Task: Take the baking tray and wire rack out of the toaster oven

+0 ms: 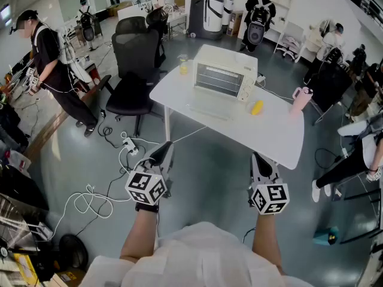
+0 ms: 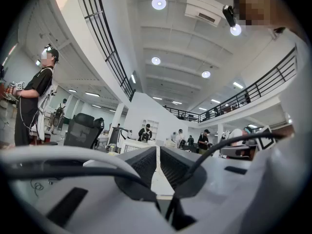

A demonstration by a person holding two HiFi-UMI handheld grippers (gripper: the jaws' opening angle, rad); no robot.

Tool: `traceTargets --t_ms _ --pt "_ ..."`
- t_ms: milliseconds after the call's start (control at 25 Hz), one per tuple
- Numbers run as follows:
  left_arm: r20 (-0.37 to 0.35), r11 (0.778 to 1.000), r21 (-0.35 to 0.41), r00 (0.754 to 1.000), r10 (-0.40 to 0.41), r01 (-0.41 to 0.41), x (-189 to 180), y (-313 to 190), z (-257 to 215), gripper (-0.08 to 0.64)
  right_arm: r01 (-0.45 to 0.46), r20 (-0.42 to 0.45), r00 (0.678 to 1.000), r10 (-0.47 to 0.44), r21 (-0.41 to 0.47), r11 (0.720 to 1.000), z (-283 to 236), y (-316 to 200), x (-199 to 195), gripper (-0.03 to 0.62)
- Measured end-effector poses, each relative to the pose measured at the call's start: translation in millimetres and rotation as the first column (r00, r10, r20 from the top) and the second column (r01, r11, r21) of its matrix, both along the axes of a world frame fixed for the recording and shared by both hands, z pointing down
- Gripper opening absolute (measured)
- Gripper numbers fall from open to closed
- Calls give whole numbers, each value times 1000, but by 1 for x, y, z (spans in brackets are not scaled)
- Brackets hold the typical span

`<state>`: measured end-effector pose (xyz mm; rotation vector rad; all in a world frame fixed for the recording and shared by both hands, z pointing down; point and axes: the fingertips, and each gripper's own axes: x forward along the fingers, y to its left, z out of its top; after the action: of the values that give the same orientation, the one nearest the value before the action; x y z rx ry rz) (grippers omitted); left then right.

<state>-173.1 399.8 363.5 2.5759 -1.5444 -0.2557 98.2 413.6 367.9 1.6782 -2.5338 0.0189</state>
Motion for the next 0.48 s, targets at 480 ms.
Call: traceTargets --t_ms 480 --pt "-12 1000 20 1000 14 -14 -10 -2 -3 23 36 74 997 -37 16 999 -4 -5 -14 3"
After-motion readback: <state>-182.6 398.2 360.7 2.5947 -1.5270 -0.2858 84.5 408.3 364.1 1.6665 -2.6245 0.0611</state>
